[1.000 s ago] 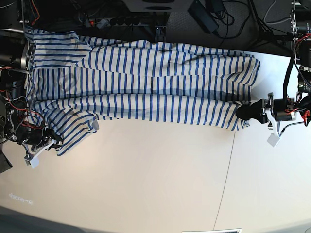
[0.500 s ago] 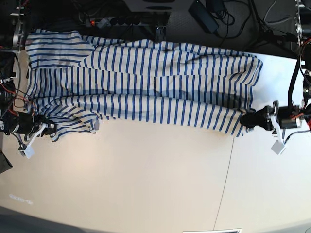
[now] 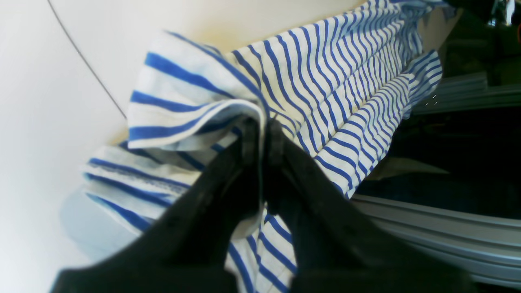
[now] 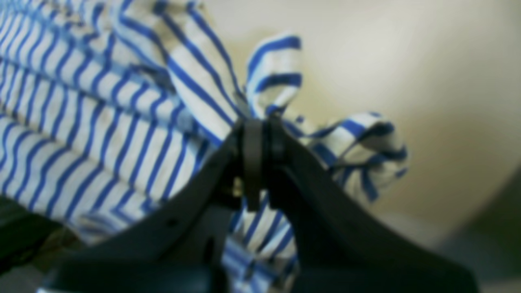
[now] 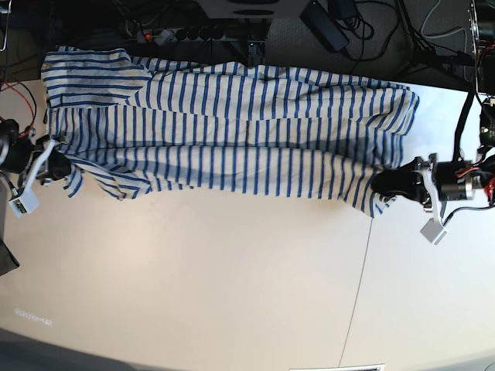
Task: Fold the T-shirt properly
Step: 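Regrasp the folded edge with both grippers and pull it taut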
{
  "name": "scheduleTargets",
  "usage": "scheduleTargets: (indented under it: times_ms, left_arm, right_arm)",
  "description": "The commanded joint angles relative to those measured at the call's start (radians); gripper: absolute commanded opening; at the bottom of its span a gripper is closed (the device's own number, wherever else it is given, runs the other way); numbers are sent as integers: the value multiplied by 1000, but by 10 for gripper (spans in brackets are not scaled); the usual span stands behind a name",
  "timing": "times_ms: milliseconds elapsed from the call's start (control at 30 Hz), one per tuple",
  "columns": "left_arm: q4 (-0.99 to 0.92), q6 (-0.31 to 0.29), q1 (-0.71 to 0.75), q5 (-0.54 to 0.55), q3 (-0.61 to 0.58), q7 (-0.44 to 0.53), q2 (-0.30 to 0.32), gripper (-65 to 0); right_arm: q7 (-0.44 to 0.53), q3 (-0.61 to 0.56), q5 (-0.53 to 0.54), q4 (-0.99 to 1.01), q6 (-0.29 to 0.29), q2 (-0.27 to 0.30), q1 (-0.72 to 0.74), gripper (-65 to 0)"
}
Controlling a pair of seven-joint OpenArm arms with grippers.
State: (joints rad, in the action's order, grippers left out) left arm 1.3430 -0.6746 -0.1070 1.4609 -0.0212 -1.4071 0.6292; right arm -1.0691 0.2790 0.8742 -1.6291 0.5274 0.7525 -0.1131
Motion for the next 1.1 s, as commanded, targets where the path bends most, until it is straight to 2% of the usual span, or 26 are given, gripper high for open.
scheduleTargets:
  times_ms: [0,133,300,333,400,433,467,500,600,633,667,933,1067]
  left_arm:
    - [13,-23,-14,23,8,11,20,-650]
    - [13,-23,-8,23,8,11,19,-650]
    - [13,-23,-3,23,8,11,19,-650]
    - [13,-23,-3,23,8,11,19,-650]
    - [13,-23,-4,23,8,11,19,-650]
    - [13,-23,-4,23,8,11,19,-650]
    - [13,-23,-3,23,8,11,19,-650]
    - [13,-23,-3,23,8,11,19,-650]
    - [13,-23,4,23,8,11,20,-407]
    - [13,-23,11,23,8,11,21,-349]
    - [13,-23,21,23,8,11,22,-323]
    - [13,-23,95,18,8,11,22,-322]
    - [13,-23,125,-129,8,31,22,-323]
  right_arm:
    - [13,41,23,-31,79,28,-24,-650]
    - [-1,122,36,-84,79,28,-140,-650]
    - [-12,127,24,-88,79,18,-224,-650]
    - [-12,127,16,-85,79,13,-229,-620]
    - [-13,126,-4,-83,78,9,-229,-369]
    - [-12,126,-2,-82,74,10,-228,-275]
    - [-11,126,-2,-82,74,10,-228,-226]
    - [-5,126,-2,-82,74,10,-228,-218]
    - [7,126,-2,-82,74,9,-228,-218]
    - [10,126,-2,-82,74,8,-228,-218]
    - [10,126,0,-82,74,8,-228,-218]
    - [19,122,-3,-39,74,-52,-228,-218]
    - [74,122,-27,41,74,-77,-228,-228]
